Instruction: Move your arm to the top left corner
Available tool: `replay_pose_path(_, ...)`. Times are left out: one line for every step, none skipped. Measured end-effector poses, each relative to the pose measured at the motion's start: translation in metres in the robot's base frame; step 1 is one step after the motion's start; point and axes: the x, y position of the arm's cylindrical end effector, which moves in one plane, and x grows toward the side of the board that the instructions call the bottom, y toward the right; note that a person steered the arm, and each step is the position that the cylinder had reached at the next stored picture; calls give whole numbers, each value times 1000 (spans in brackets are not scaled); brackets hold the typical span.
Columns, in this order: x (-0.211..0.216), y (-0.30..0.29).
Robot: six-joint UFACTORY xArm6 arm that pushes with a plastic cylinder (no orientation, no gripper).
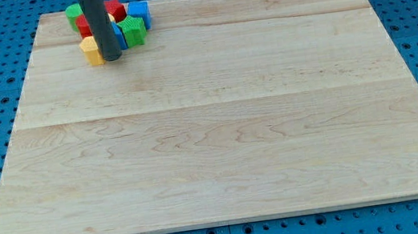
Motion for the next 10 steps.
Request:
replay_pose_path(0, 0)
replay_pose_path(0, -2)
replay_pose_path(0, -1)
replay_pose_path(28, 15)
replay_pose_path(101, -32)
replay_pose_path(124, -153)
replay_pose_path(122, -161)
replay_pose_path(122, -161)
replay_pose_path(122, -160)
replay_pose_path(127, -161)
